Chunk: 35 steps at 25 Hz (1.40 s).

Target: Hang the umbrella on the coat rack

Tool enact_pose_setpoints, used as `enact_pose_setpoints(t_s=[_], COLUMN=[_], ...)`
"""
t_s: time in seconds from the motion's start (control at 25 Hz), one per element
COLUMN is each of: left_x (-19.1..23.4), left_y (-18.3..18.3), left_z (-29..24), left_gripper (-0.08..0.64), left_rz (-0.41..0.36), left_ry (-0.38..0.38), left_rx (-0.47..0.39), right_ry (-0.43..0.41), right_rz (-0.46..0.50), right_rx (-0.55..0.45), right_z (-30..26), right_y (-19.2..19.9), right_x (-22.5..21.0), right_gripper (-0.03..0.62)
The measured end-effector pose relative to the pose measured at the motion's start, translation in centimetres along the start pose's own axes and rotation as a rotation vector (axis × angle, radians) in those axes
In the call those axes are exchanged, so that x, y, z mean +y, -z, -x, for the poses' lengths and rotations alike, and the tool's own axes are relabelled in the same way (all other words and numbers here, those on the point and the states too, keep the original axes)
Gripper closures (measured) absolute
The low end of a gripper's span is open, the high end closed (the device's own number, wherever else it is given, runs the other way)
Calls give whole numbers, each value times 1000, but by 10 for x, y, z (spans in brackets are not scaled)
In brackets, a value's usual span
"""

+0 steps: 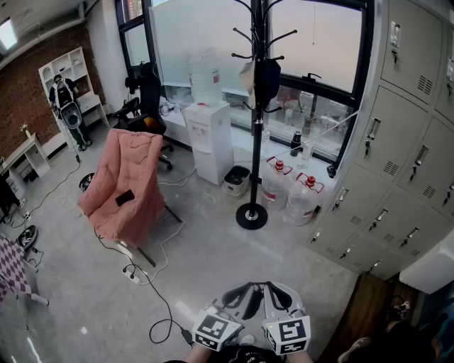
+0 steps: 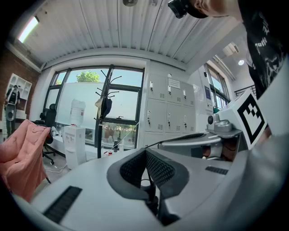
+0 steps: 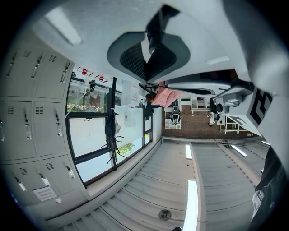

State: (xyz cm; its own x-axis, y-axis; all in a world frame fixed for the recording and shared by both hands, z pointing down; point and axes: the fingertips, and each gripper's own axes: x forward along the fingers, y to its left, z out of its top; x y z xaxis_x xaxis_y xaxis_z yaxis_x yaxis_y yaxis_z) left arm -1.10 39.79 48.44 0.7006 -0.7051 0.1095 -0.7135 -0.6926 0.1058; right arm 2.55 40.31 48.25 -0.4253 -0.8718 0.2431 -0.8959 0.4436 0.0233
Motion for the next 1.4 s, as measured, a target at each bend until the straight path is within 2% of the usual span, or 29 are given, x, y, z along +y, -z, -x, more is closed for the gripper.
enact_pose_setpoints(t_s=[0.36, 0.56, 1.08, 1.4], left_x=[-13, -19, 4, 23], left_y=[9, 15, 25, 31], left_z=[-2, -7, -27, -46], left_gripper=[551, 551, 551, 551], left_rz=[-12, -2, -3, -5], left_ry=[-15, -18, -29, -10], left_rx=[1, 16, 55, 87], right_ry=[-14, -44, -86, -70], right_rz=[18, -5, 9, -18], right_rx=[8, 26, 55, 81], right_z=[7, 9, -16, -43], right_y=[10, 17, 22, 25], right_x=[-1, -6, -10, -23], right_gripper=[589, 588, 588, 588])
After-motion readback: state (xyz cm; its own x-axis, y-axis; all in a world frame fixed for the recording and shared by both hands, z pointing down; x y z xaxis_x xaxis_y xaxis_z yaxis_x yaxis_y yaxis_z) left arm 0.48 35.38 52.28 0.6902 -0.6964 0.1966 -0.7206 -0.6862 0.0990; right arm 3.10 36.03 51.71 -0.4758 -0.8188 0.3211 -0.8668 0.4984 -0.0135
